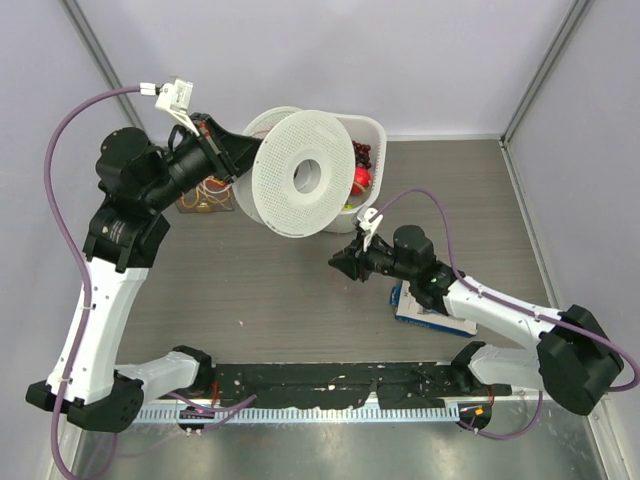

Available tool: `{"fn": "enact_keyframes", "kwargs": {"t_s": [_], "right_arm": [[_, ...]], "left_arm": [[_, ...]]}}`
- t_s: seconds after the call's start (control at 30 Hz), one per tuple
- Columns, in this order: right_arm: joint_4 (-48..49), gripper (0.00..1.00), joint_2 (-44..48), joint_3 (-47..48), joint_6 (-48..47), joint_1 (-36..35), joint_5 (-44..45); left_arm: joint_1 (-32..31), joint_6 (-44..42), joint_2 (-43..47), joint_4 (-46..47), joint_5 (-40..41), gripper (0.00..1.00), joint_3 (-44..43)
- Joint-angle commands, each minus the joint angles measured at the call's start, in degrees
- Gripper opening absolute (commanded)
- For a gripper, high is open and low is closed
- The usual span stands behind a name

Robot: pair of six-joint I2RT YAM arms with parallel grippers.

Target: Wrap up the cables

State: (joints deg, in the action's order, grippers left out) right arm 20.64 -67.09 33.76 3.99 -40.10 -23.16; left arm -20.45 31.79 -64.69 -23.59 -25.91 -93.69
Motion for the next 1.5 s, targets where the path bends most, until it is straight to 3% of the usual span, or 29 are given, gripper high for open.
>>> {"fn": "enact_keyframes", "kwargs": {"t_s": [0.0,0.03,0.07,0.2,0.37,0.47,0.73,1.03,1.3,1.47], "right_arm": [[2.0,0.16,1.7,3.8,-1.4,-2.0,0.9],[-1.2,0.05,2.3,4.3,-3.7,-3.2,1.2],[-2.6,0.01,4.0,4.7,-5.2,-3.8,1.7],[-14.3,0.01,7.7,8.7,-12.3,-8.2,-1.7],[-36.4,0.01,7.8,17.8,-24.1,-13.2,-6.7],[-45.8,0.01,6.0,24.8,-31.6,-15.8,-7.6],[-70.9,0.01,-2.9,44.9,-44.9,-18.4,-6.6],[-73.9,0.01,-4.0,55.8,-47.5,-18.4,0.1],[-65.0,0.01,-2.3,56.7,-43.5,-18.4,1.8],[-60.3,0.01,-2.9,56.7,-42.0,-18.3,5.2]], "left_arm": [[0.7,4.9,1.7,3.5,7.7,0.00,0.1],[0.7,5.7,1.7,2.3,10.2,0.00,0.2],[0.6,6.3,1.6,1.5,13.3,0.00,0.3],[0.6,5.7,2.2,0.0,18.9,0.00,2.5],[-0.5,4.1,3.3,1.1,23.9,0.00,6.3],[-2.6,2.7,2.3,-1.9,28.8,0.00,6.7],[-9.4,-4.2,2.5,-2.4,32.1,0.00,12.2],[-14.2,-17.6,4.9,-2.3,29.9,0.00,20.6],[-17.5,-22.9,5.1,-3.1,26.2,0.00,23.5],[-19.0,-25.7,5.7,-3.9,18.4,0.00,24.7]]}}
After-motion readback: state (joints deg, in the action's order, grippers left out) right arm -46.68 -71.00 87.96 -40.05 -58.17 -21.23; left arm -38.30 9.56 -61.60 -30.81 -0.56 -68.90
